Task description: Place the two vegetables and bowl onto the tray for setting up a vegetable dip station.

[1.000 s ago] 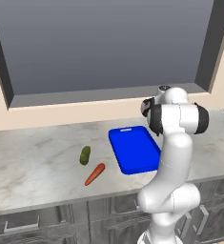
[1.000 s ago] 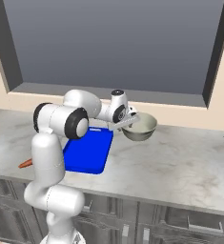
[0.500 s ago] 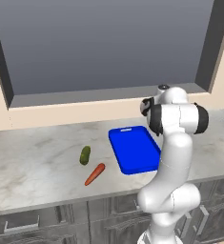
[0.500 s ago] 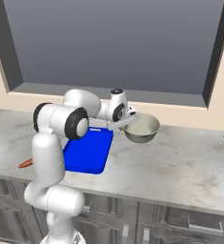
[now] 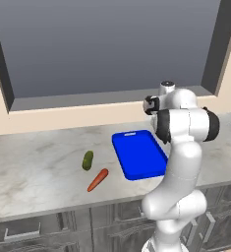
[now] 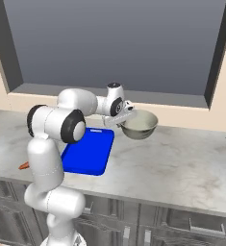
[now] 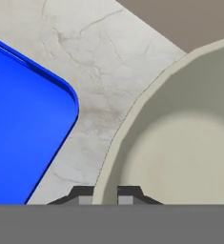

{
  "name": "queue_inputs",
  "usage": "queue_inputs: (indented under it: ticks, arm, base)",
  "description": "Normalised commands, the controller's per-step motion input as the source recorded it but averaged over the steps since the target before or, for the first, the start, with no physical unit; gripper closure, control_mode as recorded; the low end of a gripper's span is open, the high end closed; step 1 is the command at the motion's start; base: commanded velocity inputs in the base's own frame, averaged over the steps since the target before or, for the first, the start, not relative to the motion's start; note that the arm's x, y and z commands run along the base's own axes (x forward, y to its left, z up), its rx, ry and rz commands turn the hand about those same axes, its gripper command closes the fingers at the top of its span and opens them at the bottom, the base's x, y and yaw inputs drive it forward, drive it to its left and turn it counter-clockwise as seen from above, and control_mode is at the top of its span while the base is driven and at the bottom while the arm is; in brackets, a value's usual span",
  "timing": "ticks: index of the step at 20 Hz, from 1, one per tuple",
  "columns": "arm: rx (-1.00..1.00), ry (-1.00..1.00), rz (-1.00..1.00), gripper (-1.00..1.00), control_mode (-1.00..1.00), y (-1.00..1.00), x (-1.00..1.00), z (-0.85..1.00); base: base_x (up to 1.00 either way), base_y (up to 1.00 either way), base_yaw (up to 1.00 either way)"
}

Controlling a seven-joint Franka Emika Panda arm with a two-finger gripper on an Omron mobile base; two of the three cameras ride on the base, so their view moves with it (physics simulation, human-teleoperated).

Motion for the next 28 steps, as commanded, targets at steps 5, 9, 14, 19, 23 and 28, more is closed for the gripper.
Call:
queue_inputs:
  ticks: [5, 9, 14, 19, 23, 28]
  arm:
    - [0.00, 0.00, 0.05, 1.00, -1.00, 0.29, -0.28, 0.26]
    - [0.00, 0.00, 0.03, 1.00, -1.00, 0.33, -0.24, 0.22]
    - [0.00, -0.01, 0.03, 1.00, -1.00, 0.38, -0.20, 0.16]
    - [-0.06, -0.08, 0.04, 1.00, -1.00, 0.38, -0.14, 0.18]
    - [-0.07, -0.02, 0.09, 1.00, -1.00, 0.38, -0.04, 0.14]
    - [-0.06, 0.00, 0.09, 1.00, -1.00, 0.40, -0.02, 0.05]
  base:
    - [0.00, 0.00, 0.00]
    - [0.00, 0.00, 0.00]
    - [0.00, 0.00, 0.00]
    - [0.00, 0.00, 0.00]
    - [0.00, 0.00, 0.00]
    - [0.00, 0.00, 0.00]
